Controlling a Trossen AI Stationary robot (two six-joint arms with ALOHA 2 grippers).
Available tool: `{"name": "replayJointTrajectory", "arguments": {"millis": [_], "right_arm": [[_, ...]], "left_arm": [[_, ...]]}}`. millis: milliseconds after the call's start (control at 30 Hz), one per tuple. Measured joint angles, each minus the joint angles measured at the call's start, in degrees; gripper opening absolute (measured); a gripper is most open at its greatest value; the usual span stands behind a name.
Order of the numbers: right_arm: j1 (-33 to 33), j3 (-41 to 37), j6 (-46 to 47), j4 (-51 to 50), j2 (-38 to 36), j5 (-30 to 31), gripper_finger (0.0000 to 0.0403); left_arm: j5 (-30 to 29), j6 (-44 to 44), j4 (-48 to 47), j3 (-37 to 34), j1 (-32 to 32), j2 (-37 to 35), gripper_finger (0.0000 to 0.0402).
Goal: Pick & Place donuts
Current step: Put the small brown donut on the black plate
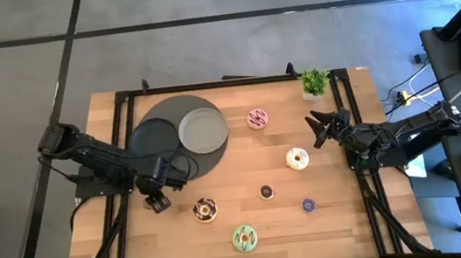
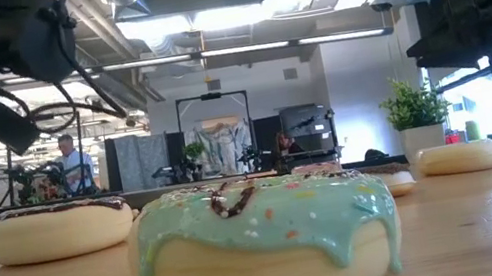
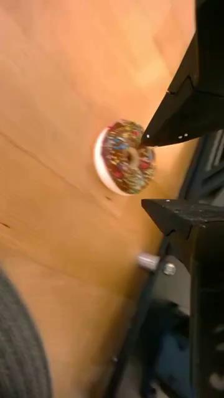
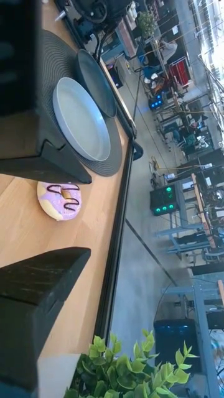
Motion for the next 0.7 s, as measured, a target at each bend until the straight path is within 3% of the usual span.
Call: {"name": "replayJointTrajectory", "arguments": {"millis": [433,700], "right_arm": [[0.00,0.00,0.02,0.02,0.00,-0.52,0.0177],[0.01,0.00,-0.20,0.01,0.00,-0.52,0.0177]], "left_arm": [[0.32,1.96,-0.14,0.00,-0.11,9.31,0.0110],[3.23,4.18,1.71,0.02,-0.09,11.14,0.0078]]}}
